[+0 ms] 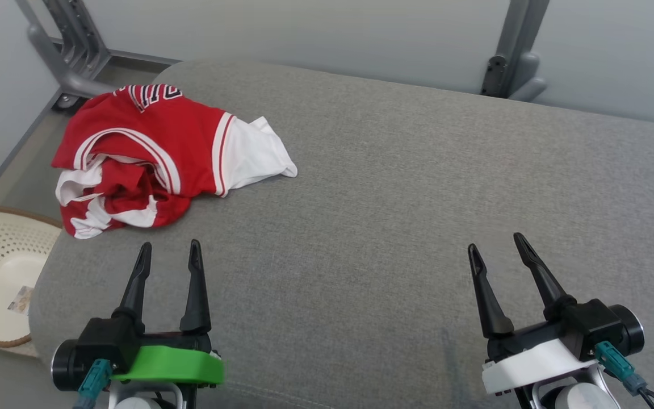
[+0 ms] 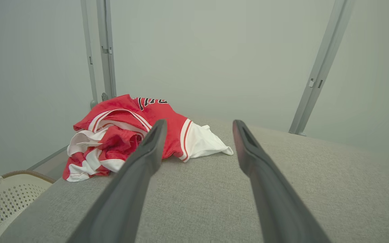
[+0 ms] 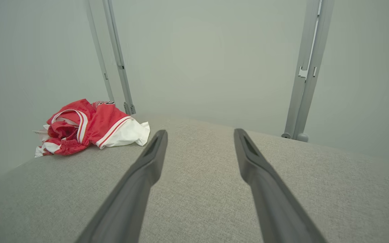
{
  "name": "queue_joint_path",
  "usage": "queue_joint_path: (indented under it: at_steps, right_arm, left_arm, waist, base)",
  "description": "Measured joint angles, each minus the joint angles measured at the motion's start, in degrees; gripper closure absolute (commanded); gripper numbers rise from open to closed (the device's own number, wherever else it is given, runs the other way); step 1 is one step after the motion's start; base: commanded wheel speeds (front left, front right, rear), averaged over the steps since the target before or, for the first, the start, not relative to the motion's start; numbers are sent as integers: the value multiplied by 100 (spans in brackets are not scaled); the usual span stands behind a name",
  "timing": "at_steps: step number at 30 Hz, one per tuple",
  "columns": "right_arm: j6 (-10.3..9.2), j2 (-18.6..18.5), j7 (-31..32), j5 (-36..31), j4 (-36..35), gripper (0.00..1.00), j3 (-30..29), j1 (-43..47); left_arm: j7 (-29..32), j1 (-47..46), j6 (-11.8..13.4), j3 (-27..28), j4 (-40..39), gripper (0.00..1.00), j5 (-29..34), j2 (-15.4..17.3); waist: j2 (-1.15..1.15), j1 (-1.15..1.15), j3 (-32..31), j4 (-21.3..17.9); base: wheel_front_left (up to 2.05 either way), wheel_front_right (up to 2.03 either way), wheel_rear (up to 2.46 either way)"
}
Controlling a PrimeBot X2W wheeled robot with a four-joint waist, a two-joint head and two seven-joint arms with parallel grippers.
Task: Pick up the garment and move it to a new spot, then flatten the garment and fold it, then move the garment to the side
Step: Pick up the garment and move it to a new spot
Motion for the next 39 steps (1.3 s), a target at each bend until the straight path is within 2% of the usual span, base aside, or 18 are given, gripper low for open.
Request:
queue_joint_path:
  at_steps: [12, 18, 26, 29, 33, 34, 39]
  right_arm:
    - [0, -11, 0, -38, 13, 0, 30, 5]
    - [0, -101, 0, -44, -3, 0, 35, 3]
    - [0, -450, 0, -94, -70, 0, 94, -247]
    - [0, -625, 0, -109, -87, 0, 127, -421]
    - [1, -822, 0, -118, -124, 0, 166, -760]
    - [1, -822, 0, -118, -124, 0, 166, -760]
    - [1, -987, -1, -119, -196, 0, 213, -1092]
  left_arm:
    - [0, 31, 52, 31, -38, 0, -31, 0]
    - [0, -107, 11, 111, -60, 0, -34, -1]
    - [0, -1418, -123, 441, 86, 0, 339, 1]
    - [0, -2104, -151, 641, 605, 0, 366, 2]
    - [0, -3144, -107, 942, 1726, 0, 324, 3]
    - [0, -3144, -107, 942, 1726, 0, 324, 3]
    - [163, -4530, -163, 1225, 3464, 0, 58, 126]
  waist:
    - [0, 0, 87, 691]
    - [0, 0, 220, 737]
    - [0, 0, 698, 670]
    - [0, 0, 971, 628]
    - [0, 0, 1387, 551]
    - [0, 0, 1387, 551]
    - [0, 1, 1920, 427]
  base:
    - [0, 0, 0]
    - [0, 0, 0]
    - [0, 0, 0]
    - [0, 0, 0]
    - [0, 0, 0]
    - [0, 0, 0]
    - [0, 0, 0]
